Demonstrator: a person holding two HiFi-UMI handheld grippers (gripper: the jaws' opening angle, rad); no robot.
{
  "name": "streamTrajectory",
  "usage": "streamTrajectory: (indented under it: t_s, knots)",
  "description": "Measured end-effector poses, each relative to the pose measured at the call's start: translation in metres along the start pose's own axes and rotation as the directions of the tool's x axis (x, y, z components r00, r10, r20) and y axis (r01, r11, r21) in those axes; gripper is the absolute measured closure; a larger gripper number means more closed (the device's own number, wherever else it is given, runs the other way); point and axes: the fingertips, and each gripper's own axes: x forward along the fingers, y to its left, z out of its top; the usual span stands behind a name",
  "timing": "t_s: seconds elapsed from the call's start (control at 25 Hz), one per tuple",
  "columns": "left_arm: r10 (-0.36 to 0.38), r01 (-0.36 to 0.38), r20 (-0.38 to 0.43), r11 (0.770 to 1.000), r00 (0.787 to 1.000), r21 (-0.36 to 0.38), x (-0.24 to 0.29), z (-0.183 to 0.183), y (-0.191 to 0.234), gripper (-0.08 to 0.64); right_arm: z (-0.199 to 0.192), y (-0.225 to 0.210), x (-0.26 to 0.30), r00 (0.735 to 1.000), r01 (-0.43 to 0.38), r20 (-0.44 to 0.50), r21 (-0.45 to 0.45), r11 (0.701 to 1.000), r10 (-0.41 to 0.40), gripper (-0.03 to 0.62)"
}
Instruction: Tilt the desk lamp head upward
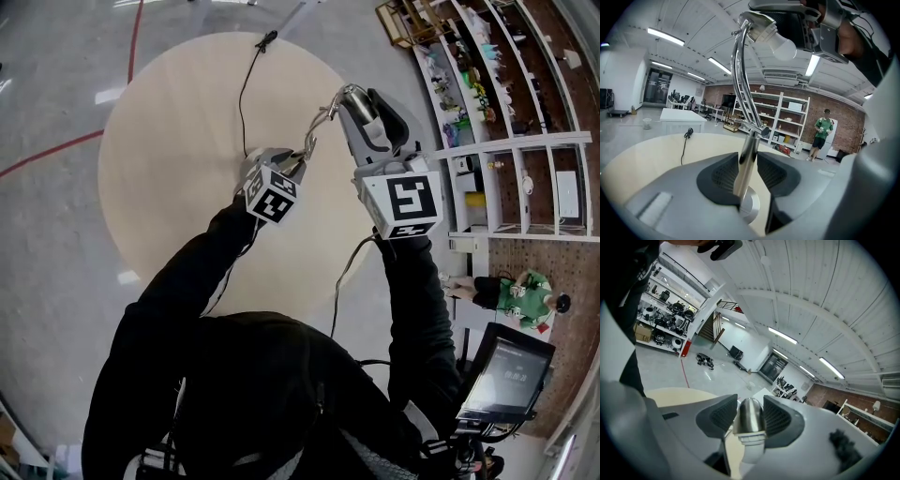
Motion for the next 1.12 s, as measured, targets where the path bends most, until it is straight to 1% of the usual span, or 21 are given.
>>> streamTrajectory:
  t_s: [0.12,0.28,0.52,0.64,0.76,0.88,0.96,1.04,1.12]
  knots:
    - [0.002,-0.002,-0.010,1.000,1.000,0.000,-0.001,-0.004,0.002,0.428,0.001,0.000,-0.001,1.000,-0.002,0.015,0.022,1.000,0.002,0.413]
    - [0.008,-0.008,-0.011,1.000,1.000,0.003,-0.003,-0.003,0.003,0.428,0.004,-0.004,-0.006,0.999,-0.001,0.043,0.090,0.996,-0.002,0.413]
    - [0.014,-0.013,-0.027,1.000,1.000,0.009,-0.023,-0.008,-0.001,0.430,0.015,-0.010,-0.028,0.996,0.030,0.074,0.150,0.988,-0.041,0.413]
    - [0.003,-0.003,-0.035,1.000,0.999,-0.012,-0.029,-0.015,-0.004,0.430,0.013,-0.016,-0.040,0.993,0.047,0.096,0.205,0.978,-0.068,0.413]
    - [-0.018,0.017,-0.025,0.999,1.000,-0.047,-0.041,-0.015,-0.007,0.430,0.001,-0.020,-0.055,0.990,0.062,0.103,0.270,0.961,-0.092,0.413]
    - [-0.022,0.022,0.002,0.996,1.000,-0.081,-0.058,-0.012,-0.008,0.433,-0.021,-0.021,-0.072,0.989,0.071,0.094,0.361,0.930,-0.112,0.413]
    - [-0.015,0.018,0.026,0.992,1.000,-0.127,-0.071,-0.010,-0.011,0.437,-0.040,-0.017,-0.082,0.989,0.069,0.087,0.434,0.898,-0.119,0.413]
    - [-0.012,0.021,0.049,0.983,0.999,-0.185,-0.085,-0.010,-0.020,0.446,-0.061,-0.011,-0.093,0.989,0.062,0.084,0.519,0.852,-0.123,0.413]
    - [-0.009,0.024,0.068,0.976,0.998,-0.218,-0.101,-0.008,-0.034,0.453,-0.080,-0.004,-0.106,0.988,0.040,0.095,0.614,0.788,-0.124,0.425]
